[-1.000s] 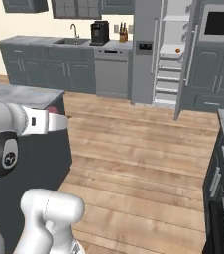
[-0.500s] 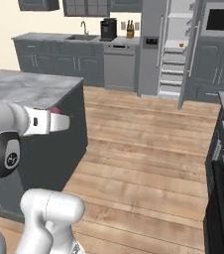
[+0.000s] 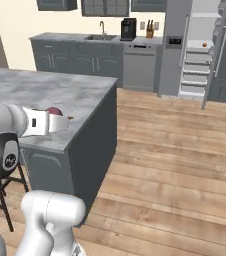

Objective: Place the cold items (onion and tangerine) from the fridge in one tupperware on the dining counter. Place the warm items (hot dog and kebab skewer) in the stove area in another tupperware.

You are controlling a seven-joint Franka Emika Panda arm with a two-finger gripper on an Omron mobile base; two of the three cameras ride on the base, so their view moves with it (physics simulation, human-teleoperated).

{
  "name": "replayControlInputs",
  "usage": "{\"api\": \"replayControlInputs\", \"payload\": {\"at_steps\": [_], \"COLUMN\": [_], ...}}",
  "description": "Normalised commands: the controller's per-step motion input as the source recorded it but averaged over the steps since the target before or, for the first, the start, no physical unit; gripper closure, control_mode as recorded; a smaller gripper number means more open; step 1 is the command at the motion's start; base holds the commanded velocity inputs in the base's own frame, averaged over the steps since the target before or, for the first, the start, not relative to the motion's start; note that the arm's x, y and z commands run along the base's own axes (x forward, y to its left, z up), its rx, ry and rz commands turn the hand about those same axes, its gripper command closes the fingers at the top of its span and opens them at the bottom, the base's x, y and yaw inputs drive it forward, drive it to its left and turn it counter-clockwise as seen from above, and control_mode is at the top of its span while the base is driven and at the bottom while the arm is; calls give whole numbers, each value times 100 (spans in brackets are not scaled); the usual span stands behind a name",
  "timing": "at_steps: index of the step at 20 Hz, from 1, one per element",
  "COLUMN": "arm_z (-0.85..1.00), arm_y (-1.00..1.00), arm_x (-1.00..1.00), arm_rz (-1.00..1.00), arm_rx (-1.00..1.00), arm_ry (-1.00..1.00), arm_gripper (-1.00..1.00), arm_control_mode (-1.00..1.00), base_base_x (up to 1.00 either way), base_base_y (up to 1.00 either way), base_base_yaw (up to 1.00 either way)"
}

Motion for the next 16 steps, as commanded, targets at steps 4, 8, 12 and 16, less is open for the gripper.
{"api": "replayControlInputs", "payload": {"at_steps": [4,8,12,16], "arm_z": [0,0,0,0], "arm_y": [0,0,0,0], "arm_x": [0,0,0,0], "arm_rz": [0,0,0,0], "arm_rx": [0,0,0,0], "arm_ry": [0,0,0,0], "arm_gripper": [100,100,100,100], "arm_control_mode": [100,100,100,100], "base_base_x": [6,4,12,21], "base_base_y": [100,100,100,100], "base_base_yaw": [-4,-6,-8,-7]}}
